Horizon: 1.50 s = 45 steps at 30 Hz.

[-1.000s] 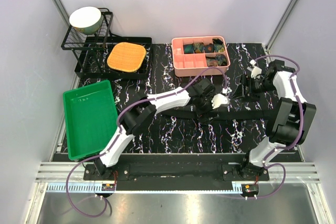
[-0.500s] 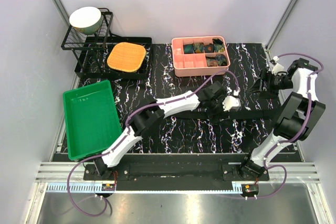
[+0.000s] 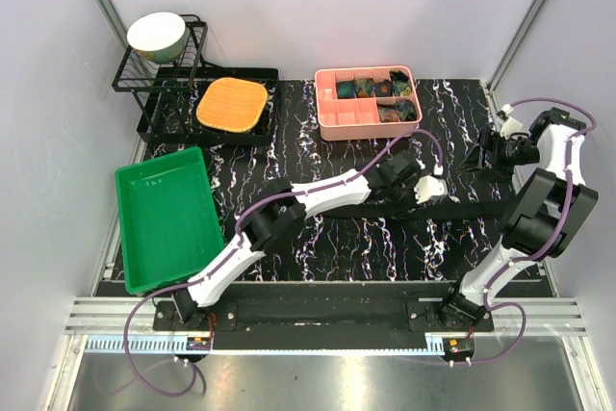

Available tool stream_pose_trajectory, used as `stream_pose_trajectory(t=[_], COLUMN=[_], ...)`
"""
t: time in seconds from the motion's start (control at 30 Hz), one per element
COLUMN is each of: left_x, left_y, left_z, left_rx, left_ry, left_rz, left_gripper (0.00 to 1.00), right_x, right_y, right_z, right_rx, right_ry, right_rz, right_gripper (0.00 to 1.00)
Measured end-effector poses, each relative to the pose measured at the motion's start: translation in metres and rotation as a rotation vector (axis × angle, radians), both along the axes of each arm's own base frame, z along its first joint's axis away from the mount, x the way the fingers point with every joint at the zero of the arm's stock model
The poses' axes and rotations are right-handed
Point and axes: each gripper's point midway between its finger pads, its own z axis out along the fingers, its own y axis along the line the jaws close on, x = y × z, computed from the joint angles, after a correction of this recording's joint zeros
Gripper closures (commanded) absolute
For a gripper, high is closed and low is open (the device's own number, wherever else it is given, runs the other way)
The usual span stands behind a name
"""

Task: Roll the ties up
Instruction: Roll the tie at the center of the board.

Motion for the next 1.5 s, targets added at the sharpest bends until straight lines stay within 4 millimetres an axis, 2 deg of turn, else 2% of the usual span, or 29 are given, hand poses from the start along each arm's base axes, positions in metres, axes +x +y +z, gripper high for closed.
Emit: stream_pose_trajectory(t=[0.07,0.1,0.23,0.37,0.43,0.5,0.53,0.6,0.7,0.77,0.9,1.0,1.1,1.2,1.23,1.33,1.37,1.47,1.5], left_x=[0.001,0.001,0.002,-0.003,-0.002,-0.004,0.008,0.021,0.041,0.045,0.040,0.032,0.024,0.023,0.022,0.019,0.018,0.011,0.009], left_y=[-0.001,-0.002,0.003,0.032,0.052,0.077,0.102,0.138,0.204,0.225,0.237,0.242,0.243,0.236,0.232,0.218,0.216,0.211,0.211], left_z=[0.000,0.000,0.002,0.015,0.036,0.061,0.078,0.103,0.119,0.111,0.071,0.036,0.011,-0.001,-0.002,-0.004,-0.004,-0.004,-0.005], left_rx=[-0.006,-0.008,-0.007,0.021,0.007,-0.017,-0.036,-0.069,-0.055,-0.012,0.090,0.162,0.214,0.235,0.238,0.240,0.241,0.250,0.254], left_ry=[-0.003,-0.004,0.001,0.019,0.024,0.027,0.021,-0.019,-0.114,-0.133,-0.088,-0.027,0.023,0.030,0.026,0.006,0.007,0.011,0.015], left_rz=[0.000,0.002,0.023,0.042,0.056,0.068,0.100,0.129,0.159,0.141,0.076,0.035,0.008,-0.012,-0.022,-0.054,-0.055,-0.069,-0.067], left_gripper=[0.24,0.20,0.13,0.12,0.11,0.09,0.09,0.08,0.06,0.03,0.01,0.01,0.01,0.04,0.06,0.30,0.43,0.58,0.60], right_x=[0.000,0.000,0.001,0.002,0.002,0.001,0.000,-0.003,-0.012,-0.016,-0.021,-0.025,-0.028,-0.030,-0.031,-0.033,-0.033,-0.033,-0.032], right_y=[0.000,0.000,0.003,0.012,0.025,0.046,0.061,0.092,0.139,0.161,0.184,0.189,0.191,0.192,0.192,0.192,0.192,0.192,0.192], right_z=[0.000,0.000,-0.001,-0.003,-0.005,-0.010,-0.013,-0.019,-0.027,-0.028,-0.031,-0.036,-0.039,-0.040,-0.041,-0.042,-0.042,-0.043,-0.043], right_rx=[0.001,0.001,0.025,0.064,0.088,0.118,0.135,0.166,0.203,0.225,0.254,0.265,0.279,0.289,0.290,0.293,0.293,0.293,0.293], right_ry=[0.001,0.001,0.002,0.008,0.017,0.038,0.052,0.084,0.130,0.144,0.164,0.187,0.209,0.221,0.226,0.233,0.234,0.233,0.232], right_rz=[0.001,0.001,0.003,0.017,0.036,0.073,0.099,0.151,0.237,0.279,0.303,0.293,0.277,0.270,0.267,0.263,0.263,0.262,0.262], right_gripper=[0.19,0.19,0.22,0.28,0.32,0.35,0.37,0.39,0.39,0.39,0.39,0.39,0.39,0.38,0.38,0.39,0.39,0.40,0.41])
